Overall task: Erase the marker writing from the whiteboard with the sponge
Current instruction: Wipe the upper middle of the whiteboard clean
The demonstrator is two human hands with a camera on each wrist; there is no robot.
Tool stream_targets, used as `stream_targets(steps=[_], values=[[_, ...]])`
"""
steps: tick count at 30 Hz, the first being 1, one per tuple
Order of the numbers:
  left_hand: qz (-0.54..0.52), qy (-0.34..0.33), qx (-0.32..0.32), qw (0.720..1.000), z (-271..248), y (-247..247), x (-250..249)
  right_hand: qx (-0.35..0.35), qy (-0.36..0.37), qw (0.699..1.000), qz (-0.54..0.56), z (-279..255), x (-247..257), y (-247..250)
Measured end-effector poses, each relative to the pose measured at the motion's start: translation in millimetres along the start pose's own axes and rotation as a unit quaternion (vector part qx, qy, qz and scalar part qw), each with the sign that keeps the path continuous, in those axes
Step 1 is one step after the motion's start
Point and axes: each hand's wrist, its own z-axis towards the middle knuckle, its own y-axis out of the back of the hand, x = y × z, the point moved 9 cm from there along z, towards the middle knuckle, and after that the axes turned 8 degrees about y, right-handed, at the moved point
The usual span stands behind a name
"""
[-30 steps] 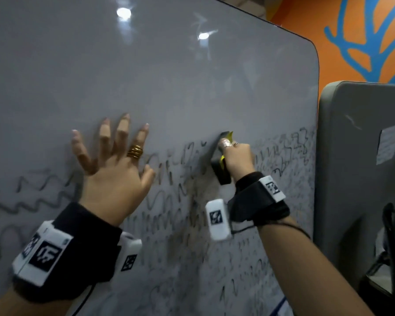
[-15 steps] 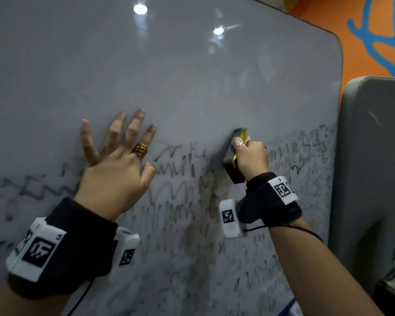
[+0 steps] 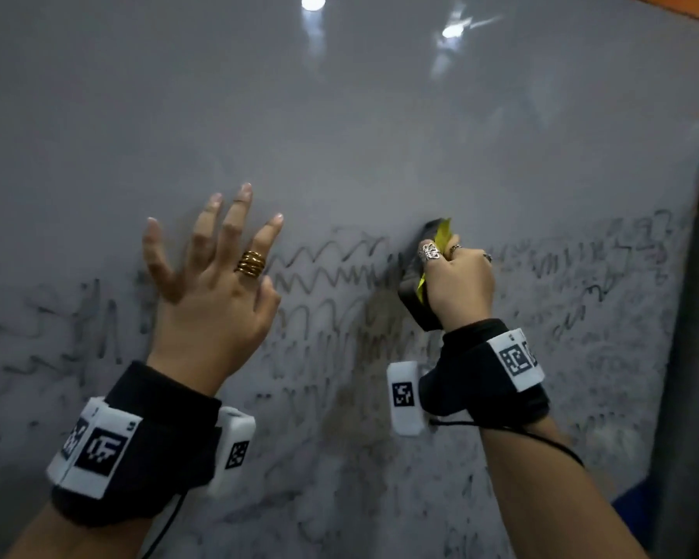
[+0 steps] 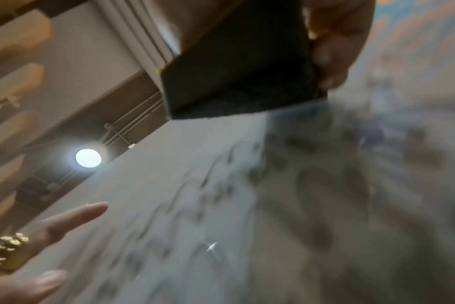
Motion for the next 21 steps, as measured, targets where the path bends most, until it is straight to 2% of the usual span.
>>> stream_targets(steps=[4, 8, 10, 13, 16, 21], values=[[0.024, 0.095, 0.005, 0.995, -21, 9, 50, 0.018, 0.049, 0.999, -0.003, -38, 46, -34], [0.031, 0.124, 0.028, 0.991, -37, 6, 73, 0.076, 0.134, 0.988, -0.028, -68, 82, -65], [0.038, 0.124, 0.032, 0.991, -43, 6, 78, 0.067, 0.133, 0.989, -0.018, -64, 77, -59], [0.049, 0.126, 0.036, 0.990, -49, 11, 86, 0.030, 0.080, 0.996, -0.011, -55, 59, -43], [0.052, 0.151, 0.038, 0.986, -53, 18, 103, 0.030, 0.072, 0.997, -0.015, -68, 79, -51], [0.055, 0.195, 0.038, 0.978, -54, 24, 130, 0.119, 0.201, 0.971, -0.052, -118, 149, -99]])
